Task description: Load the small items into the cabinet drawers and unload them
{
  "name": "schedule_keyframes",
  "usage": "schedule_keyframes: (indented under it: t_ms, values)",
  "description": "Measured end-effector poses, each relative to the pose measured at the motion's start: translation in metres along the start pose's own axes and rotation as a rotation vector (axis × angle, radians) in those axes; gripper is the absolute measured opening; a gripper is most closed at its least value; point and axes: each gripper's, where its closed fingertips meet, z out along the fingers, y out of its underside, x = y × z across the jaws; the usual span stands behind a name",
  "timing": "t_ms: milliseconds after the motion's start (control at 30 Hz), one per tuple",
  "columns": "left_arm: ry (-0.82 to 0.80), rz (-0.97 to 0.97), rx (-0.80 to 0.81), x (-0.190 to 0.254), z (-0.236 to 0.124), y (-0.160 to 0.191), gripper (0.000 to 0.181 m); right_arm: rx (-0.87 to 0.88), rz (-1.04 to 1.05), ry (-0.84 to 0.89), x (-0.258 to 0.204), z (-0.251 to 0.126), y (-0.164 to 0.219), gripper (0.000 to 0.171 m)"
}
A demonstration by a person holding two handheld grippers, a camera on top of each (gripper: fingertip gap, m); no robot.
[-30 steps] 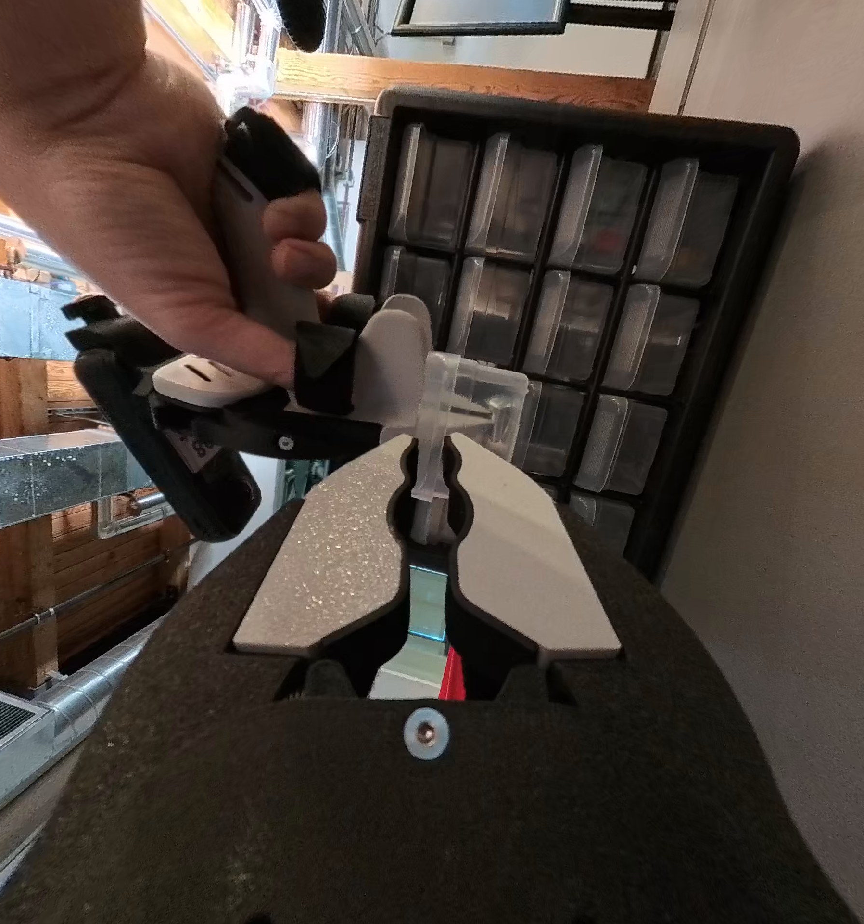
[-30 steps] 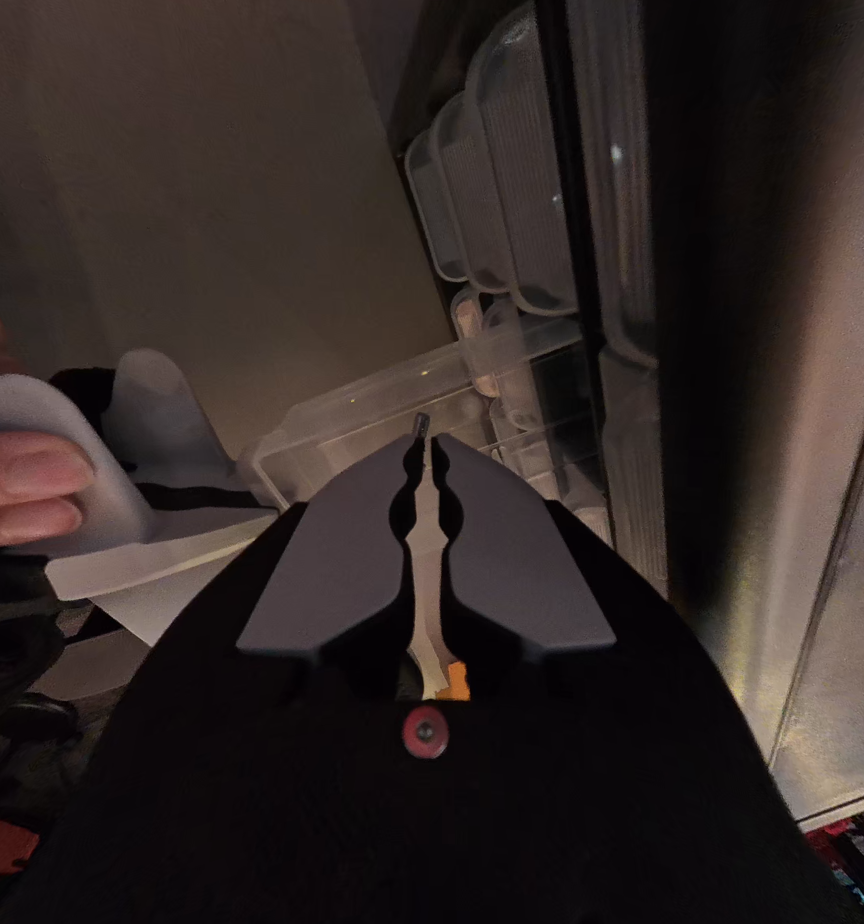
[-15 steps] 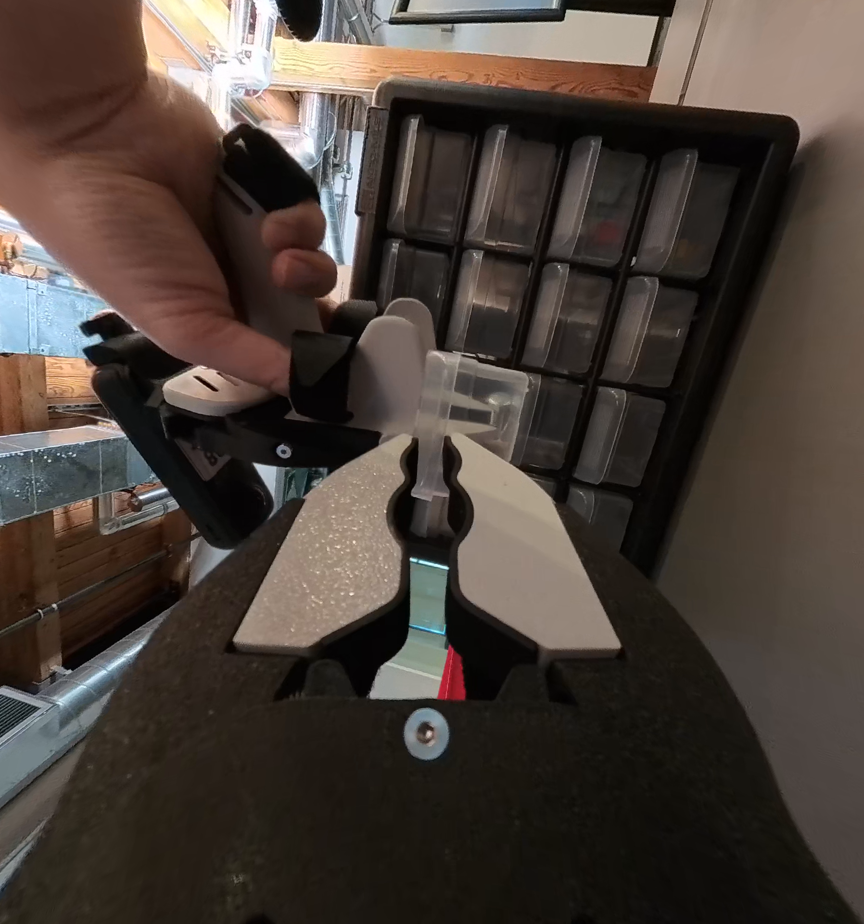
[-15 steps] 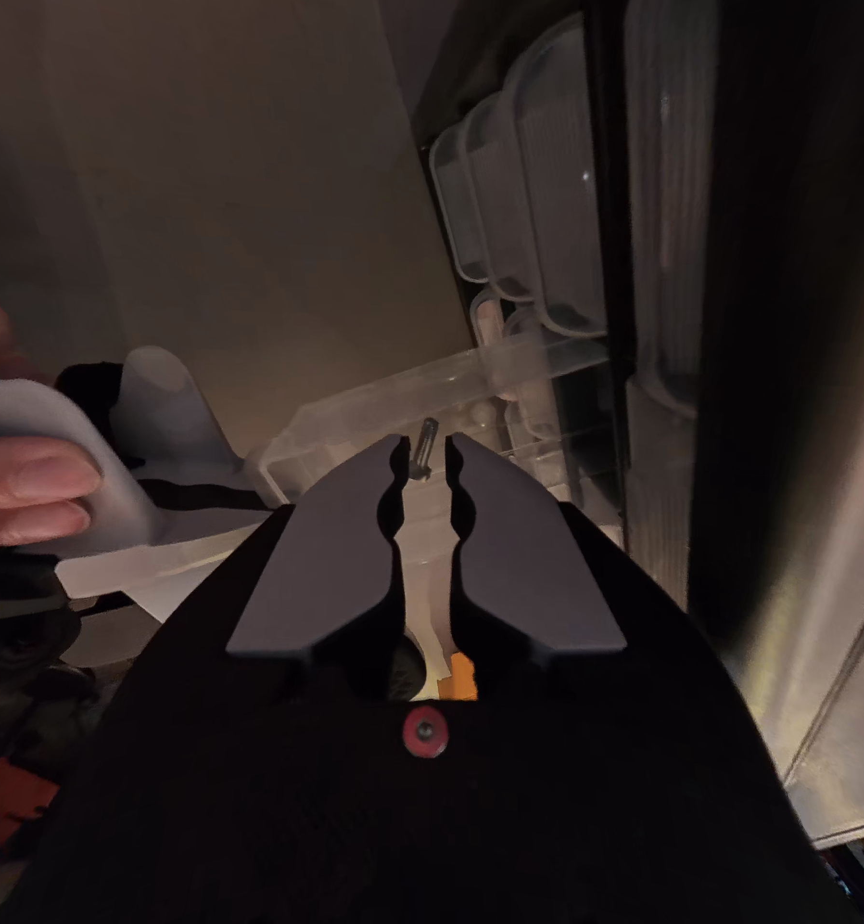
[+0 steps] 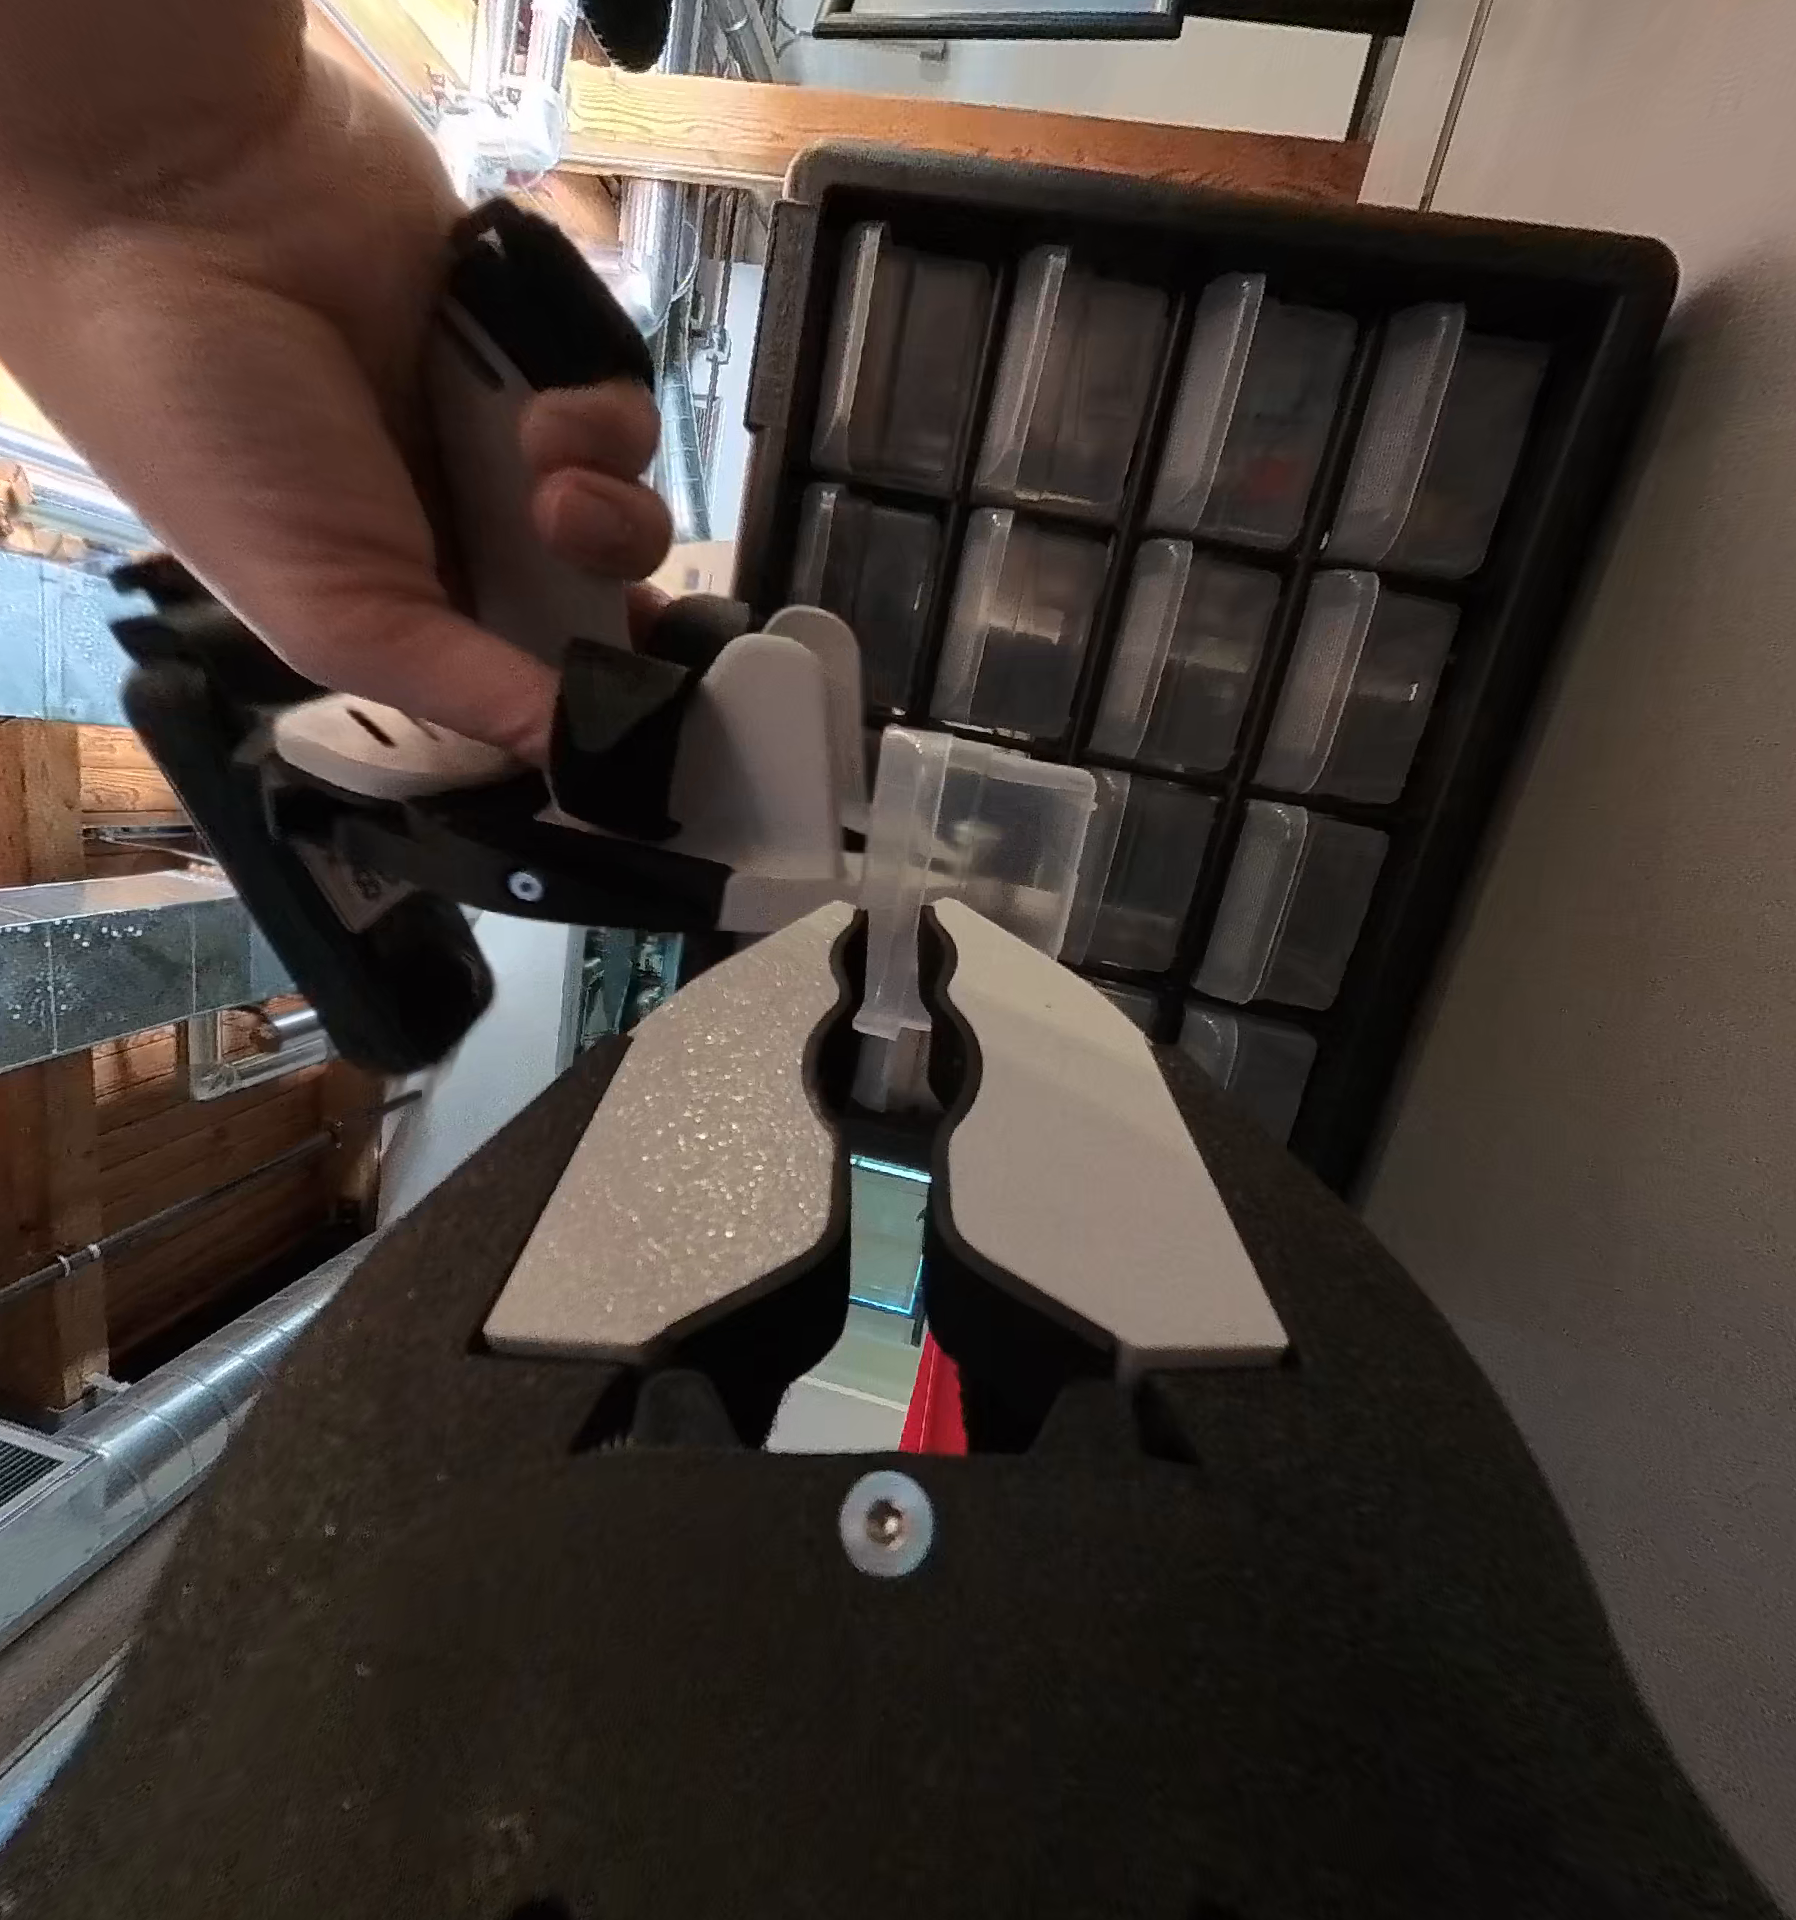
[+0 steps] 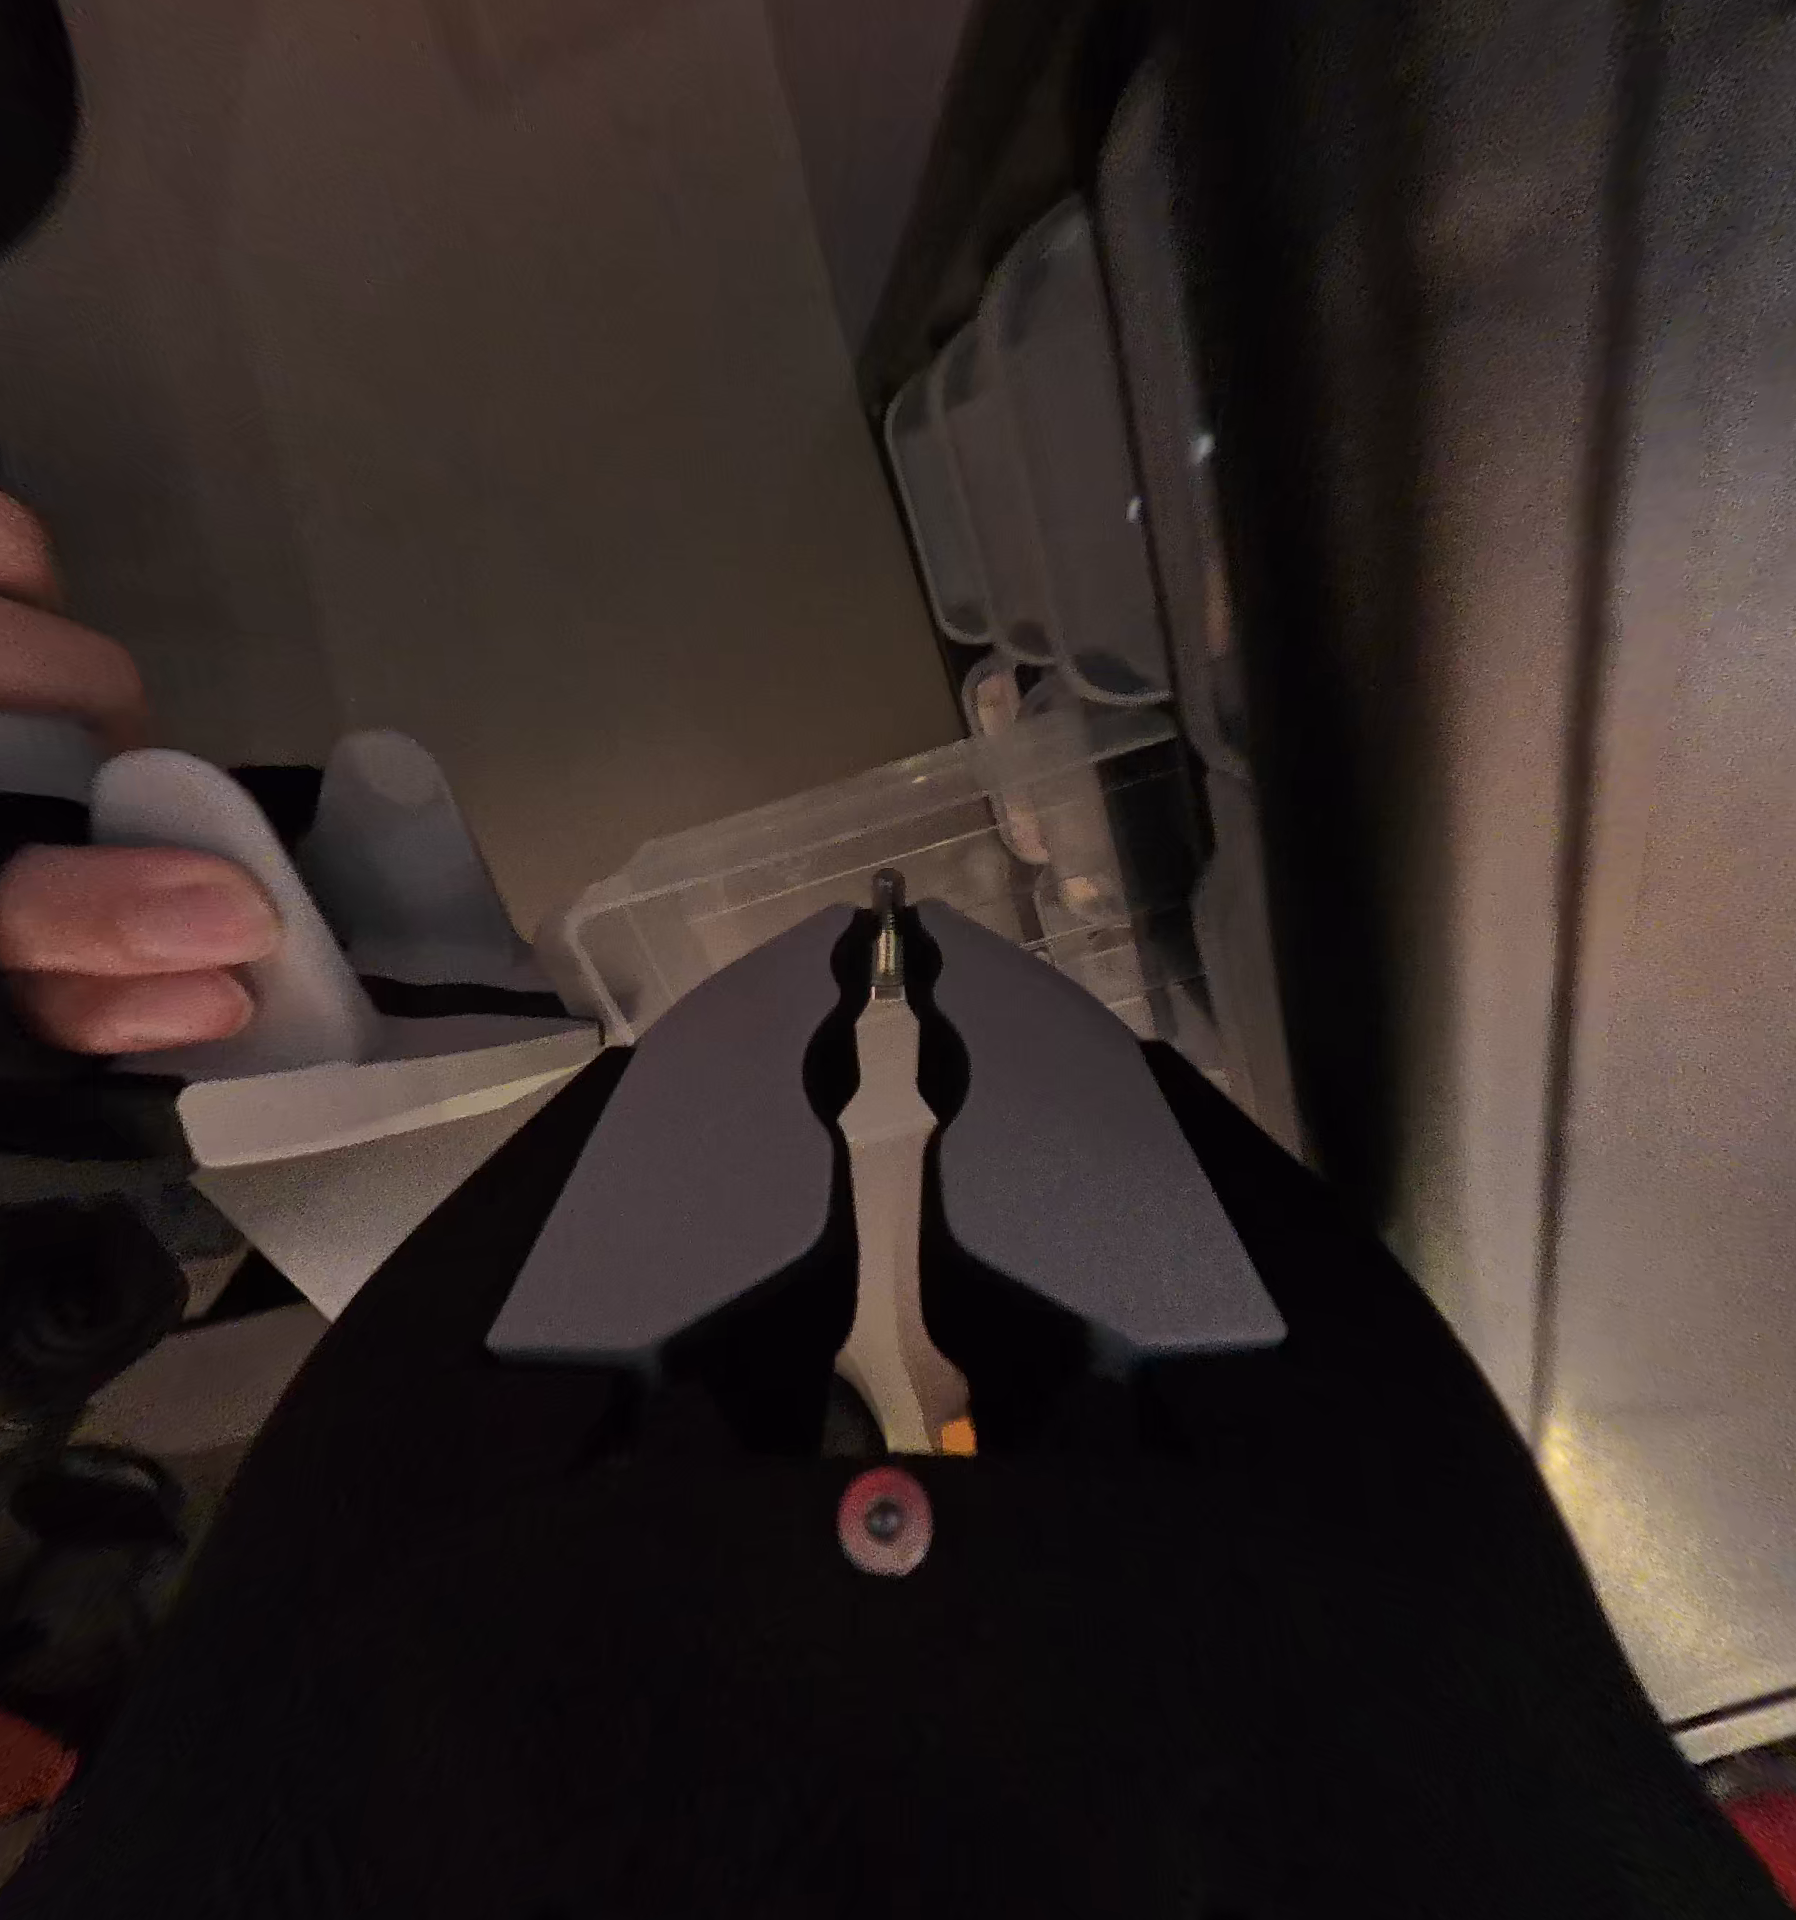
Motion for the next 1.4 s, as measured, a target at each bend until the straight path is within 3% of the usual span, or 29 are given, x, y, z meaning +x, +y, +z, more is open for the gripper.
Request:
schedule_keyframes:
  t_ms: [233,333,433,600,667,833,1000,1400]
  values:
    - [0.005,0.004,0.002,0.002,0.005,-0.001,0.009,0.362,0.062,-0.026,0.001,-0.062,-0.001,0.007]
    - [0.012,-0.007,-0.003,0.001,0.011,0.0,0.009,0.486,0.159,0.036,0.018,-0.101,0.041,0.007]
    - [0.022,-0.012,-0.022,-0.001,0.022,0.007,0.009,0.479,0.324,0.13,0.053,-0.115,0.115,0.006]
    - [0.047,0.017,-0.02,0.0,0.04,0.014,0.008,0.232,0.638,0.216,0.128,-0.072,0.263,0.007]
    - [0.046,0.054,-0.024,0.003,0.047,0.017,0.008,0.229,0.767,0.094,0.143,-0.04,0.297,0.007]
    - [0.044,0.069,-0.036,0.006,0.063,0.023,0.008,0.071,1.028,0.095,0.18,0.028,0.386,0.007]
    - [0.053,0.054,-0.059,0.008,0.078,0.027,0.008,-0.065,1.017,0.095,0.193,0.069,0.416,0.007]
    - [0.042,0.087,-0.06,0.01,0.09,0.031,0.008,-0.022,1.038,0.088,0.213,0.096,0.413,0.007]
